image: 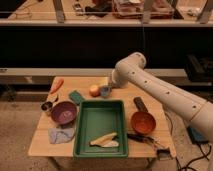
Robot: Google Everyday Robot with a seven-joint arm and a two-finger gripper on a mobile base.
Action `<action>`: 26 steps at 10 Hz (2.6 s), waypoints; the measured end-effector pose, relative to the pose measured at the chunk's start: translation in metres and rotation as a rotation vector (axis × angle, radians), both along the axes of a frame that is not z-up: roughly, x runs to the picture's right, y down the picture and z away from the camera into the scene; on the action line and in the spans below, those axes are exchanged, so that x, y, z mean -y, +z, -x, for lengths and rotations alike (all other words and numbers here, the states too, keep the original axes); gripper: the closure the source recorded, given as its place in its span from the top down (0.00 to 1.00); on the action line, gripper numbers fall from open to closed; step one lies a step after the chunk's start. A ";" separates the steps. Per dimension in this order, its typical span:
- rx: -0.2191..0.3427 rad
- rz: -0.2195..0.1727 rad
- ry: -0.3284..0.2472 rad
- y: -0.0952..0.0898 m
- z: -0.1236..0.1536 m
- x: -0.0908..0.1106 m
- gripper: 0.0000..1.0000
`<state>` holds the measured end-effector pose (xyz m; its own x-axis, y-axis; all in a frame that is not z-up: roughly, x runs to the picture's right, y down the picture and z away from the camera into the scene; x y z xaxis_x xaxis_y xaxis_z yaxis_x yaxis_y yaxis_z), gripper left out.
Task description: Wipe tray with eraser
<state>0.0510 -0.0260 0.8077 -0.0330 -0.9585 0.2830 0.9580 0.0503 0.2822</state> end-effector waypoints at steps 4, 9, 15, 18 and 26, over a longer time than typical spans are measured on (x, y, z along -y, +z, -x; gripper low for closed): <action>-0.029 0.074 -0.091 0.029 -0.088 -0.016 0.80; -0.146 0.180 -0.219 0.094 -0.180 -0.077 0.80; -0.164 0.234 -0.209 0.124 -0.211 -0.115 0.75; -0.149 0.243 -0.201 0.128 -0.205 -0.121 0.43; 0.003 0.086 0.021 0.053 -0.175 -0.028 0.00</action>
